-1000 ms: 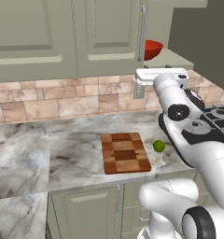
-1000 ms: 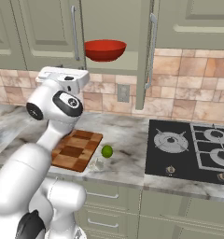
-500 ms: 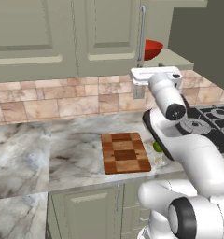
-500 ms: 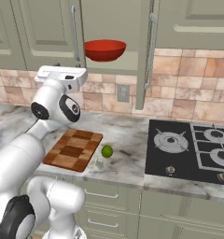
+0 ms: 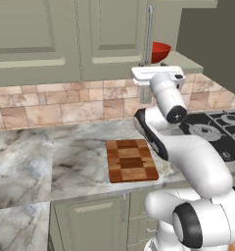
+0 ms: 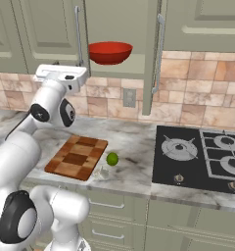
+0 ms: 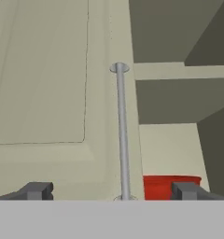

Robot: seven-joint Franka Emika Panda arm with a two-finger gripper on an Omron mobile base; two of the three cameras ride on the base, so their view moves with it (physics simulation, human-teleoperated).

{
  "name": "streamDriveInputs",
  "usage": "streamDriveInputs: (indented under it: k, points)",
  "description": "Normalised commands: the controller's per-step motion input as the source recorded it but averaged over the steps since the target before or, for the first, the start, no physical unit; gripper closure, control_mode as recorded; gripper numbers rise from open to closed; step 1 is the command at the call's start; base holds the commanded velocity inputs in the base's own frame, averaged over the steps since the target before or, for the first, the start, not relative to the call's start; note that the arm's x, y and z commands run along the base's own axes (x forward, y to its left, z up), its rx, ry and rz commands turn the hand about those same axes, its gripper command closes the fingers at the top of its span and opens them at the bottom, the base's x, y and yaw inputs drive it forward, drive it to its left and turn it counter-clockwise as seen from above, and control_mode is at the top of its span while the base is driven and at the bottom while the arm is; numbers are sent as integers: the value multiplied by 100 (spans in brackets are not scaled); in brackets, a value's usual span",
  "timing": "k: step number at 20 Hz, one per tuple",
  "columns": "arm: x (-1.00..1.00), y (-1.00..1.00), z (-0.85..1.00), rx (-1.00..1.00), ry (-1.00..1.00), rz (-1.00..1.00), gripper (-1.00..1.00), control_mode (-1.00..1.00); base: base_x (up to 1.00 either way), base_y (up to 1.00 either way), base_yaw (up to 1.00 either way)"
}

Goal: Open the cabinet. Place the bowl and condiment on the counter. Then place the lime and garlic on the cutting board.

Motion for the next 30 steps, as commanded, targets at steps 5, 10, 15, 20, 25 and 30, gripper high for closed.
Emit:
streamDriveInputs:
  k: [5, 10, 15, 20, 25, 30]
  points:
    - [3, 0, 24, 0, 0, 0, -100, -100, 0, 0, 0]
    - [12, -2, 2, 0, 2, 0, -100, -100, 0, 0, 0]
    - [19, -3, 5, 0, 6, 0, -100, -100, 0, 0, 0]
    - [18, -1, 20, 1, 6, 0, -100, -100, 0, 0, 0]
    - [16, 0, 13, 0, 2, 1, -100, -100, 0, 0, 0]
    - [16, -3, 1, 0, 0, 2, -100, -100, 0, 0, 0]
